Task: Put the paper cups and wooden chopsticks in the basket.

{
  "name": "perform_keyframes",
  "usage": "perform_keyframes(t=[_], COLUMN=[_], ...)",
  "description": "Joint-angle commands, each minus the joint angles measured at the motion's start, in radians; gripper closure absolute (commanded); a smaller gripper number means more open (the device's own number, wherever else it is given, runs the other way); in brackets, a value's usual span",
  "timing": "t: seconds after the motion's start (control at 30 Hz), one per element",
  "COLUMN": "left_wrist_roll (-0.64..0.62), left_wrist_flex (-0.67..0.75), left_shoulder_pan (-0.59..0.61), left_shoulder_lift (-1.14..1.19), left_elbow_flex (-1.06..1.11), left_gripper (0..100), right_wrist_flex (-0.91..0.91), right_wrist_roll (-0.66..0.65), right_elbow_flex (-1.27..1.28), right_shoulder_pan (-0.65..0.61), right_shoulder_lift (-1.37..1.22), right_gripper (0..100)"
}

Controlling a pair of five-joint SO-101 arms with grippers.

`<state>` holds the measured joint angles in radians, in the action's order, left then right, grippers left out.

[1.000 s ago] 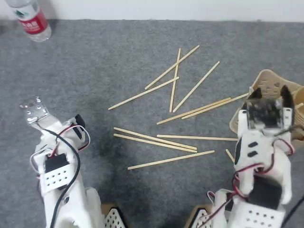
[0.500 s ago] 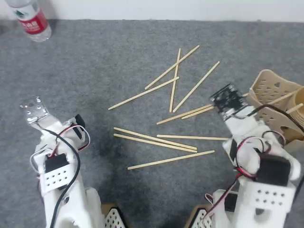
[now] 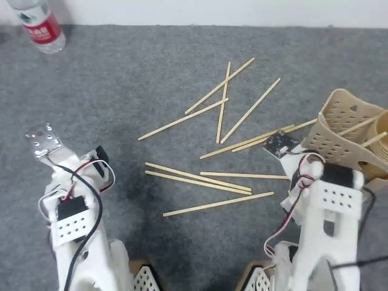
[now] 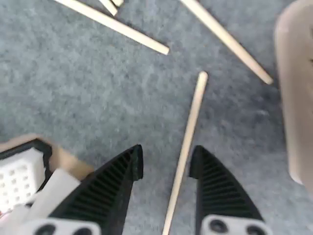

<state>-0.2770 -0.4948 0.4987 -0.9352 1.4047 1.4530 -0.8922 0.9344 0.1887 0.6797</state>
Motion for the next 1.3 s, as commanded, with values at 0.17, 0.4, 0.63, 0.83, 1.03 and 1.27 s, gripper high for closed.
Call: perform_keyframes(t=[0.17, 0.4, 0.63, 0.83, 1.03, 1.27], left_wrist_roll=[-0.005, -0.005, -0.005, -0.005, -0.005, -0.005], left_wrist_flex=[0.021, 0.021, 0.021, 0.023, 0.026, 0.026], left_shoulder_pan=[-0.002, -0.002, -0.002, -0.002, -0.002, -0.002], left_shoulder_lift=[-0.015, -0.015, -0.015, -0.014, -0.012, -0.012], left_elbow_flex=[-0.007, -0.007, -0.007, -0.007, -0.007, -0.007], left_gripper=[80, 80, 80, 80, 80, 80], right_wrist_flex=[-0.255, -0.384, -0.395, -0.397, -0.309, -0.193], right_wrist_roll=[-0.017, -0.046, -0.057, -0.058, -0.060, -0.187], right_elbow_flex=[0.121, 0.204, 0.209, 0.204, 0.206, 0.229], right_shoulder_pan=[0.005, 0.007, 0.007, 0.012, 0.008, 0.038], right_shoulder_lift=[-0.154, -0.248, -0.252, -0.229, -0.027, 0.271], right_gripper=[88.5, 82.0, 81.8, 81.9, 81.9, 81.9])
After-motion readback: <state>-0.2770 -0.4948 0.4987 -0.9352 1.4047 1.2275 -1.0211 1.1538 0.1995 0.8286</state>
